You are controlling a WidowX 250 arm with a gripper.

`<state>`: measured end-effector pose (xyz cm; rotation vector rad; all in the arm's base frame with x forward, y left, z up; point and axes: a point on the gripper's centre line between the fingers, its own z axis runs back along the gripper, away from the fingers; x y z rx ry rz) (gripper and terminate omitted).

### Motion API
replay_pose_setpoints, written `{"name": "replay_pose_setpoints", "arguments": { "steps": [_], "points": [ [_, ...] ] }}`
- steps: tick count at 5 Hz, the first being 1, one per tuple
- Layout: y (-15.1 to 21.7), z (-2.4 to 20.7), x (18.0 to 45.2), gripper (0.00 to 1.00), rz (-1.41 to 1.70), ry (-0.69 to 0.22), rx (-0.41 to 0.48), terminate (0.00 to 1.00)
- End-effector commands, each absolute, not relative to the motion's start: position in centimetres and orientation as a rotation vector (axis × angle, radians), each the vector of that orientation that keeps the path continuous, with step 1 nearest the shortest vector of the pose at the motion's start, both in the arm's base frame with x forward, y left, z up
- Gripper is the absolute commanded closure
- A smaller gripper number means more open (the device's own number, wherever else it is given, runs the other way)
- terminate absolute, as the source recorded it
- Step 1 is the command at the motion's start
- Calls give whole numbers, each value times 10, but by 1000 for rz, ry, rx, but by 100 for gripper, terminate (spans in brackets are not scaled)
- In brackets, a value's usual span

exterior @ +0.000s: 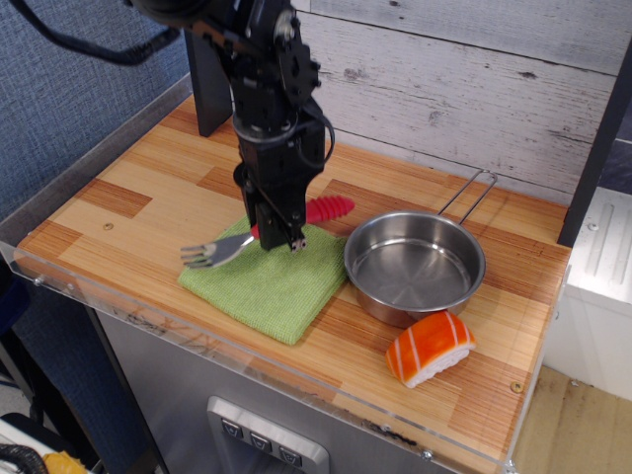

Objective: Place fork diagonally on green cloth.

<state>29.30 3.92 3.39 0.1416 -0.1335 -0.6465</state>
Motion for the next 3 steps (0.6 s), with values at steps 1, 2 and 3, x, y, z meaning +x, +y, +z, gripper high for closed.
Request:
{"name": "replay_pose_setpoints", "arguments": {
  "steps": [1, 2, 3],
  "points": [
    [44, 28, 288, 100, -652, -128, 152, 0],
    [44, 27, 288, 100, -645, -122, 144, 0],
    [44, 27, 288, 0, -632, -97, 137, 0]
  ]
}}
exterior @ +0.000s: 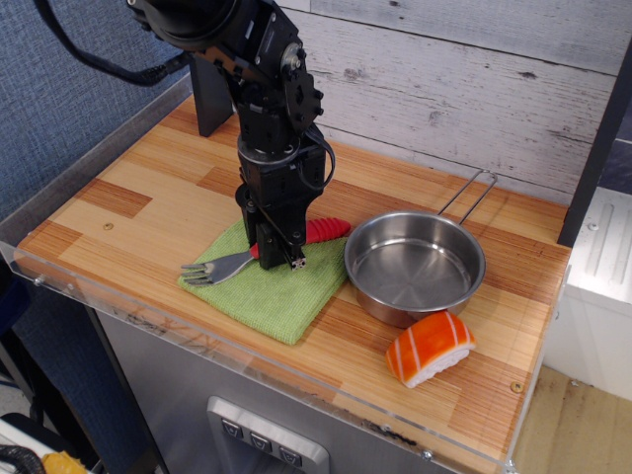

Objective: Place fork diagonally on green cloth.

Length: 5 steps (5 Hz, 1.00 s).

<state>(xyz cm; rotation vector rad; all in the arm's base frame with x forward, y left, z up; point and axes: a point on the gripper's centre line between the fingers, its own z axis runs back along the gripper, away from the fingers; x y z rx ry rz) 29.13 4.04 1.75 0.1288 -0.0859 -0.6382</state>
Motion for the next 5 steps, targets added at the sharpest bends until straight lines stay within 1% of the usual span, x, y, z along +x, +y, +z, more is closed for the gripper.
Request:
{"name": "replay_pose_setpoints", "arguments": {
  "steps": [1, 2, 3, 4, 5],
  "points": [
    [44, 29, 287, 0, -621, -87, 133, 0],
    [44, 34, 288, 0, -622, -96, 132, 0],
    [46, 43, 290, 0, -625, -126, 133, 0],
    [50, 68, 296, 0, -631, -201, 155, 0],
    [56, 101, 303, 0, -618, -287, 177, 0]
  ]
}}
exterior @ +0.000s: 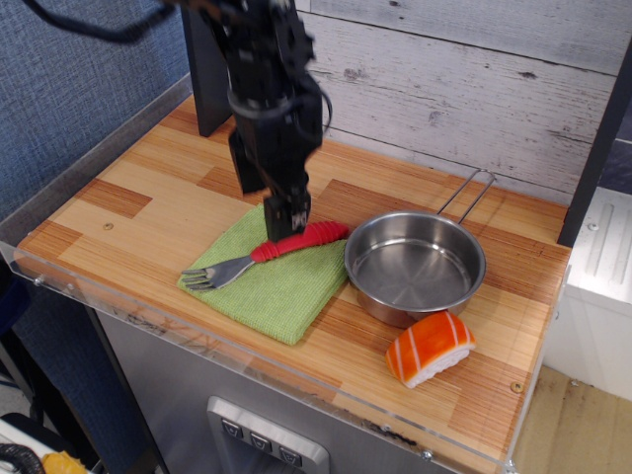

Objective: Place fork diagonally on green cloth.

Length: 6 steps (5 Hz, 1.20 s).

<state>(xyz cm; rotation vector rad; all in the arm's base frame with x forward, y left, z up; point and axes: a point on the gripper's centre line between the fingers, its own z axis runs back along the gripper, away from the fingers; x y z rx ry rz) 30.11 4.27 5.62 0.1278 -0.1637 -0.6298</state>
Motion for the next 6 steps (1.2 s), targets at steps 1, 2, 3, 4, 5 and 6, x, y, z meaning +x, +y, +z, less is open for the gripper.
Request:
{"name": "replay_pose_setpoints", "arguments": {
  "steps": [1, 2, 3, 4, 5, 6],
  "points": [
    [61, 131, 305, 0, -604, -352, 207, 0],
    [68, 155, 303, 0, -576, -399, 248, 0],
    [71, 163, 301, 0, -597, -424, 288, 0],
    [71, 163, 301, 0, -597, -424, 288, 0],
    [71, 163, 301, 0, -597, -424, 288, 0],
    [71, 163, 301, 0, -597, -424, 288, 100]
  ]
}}
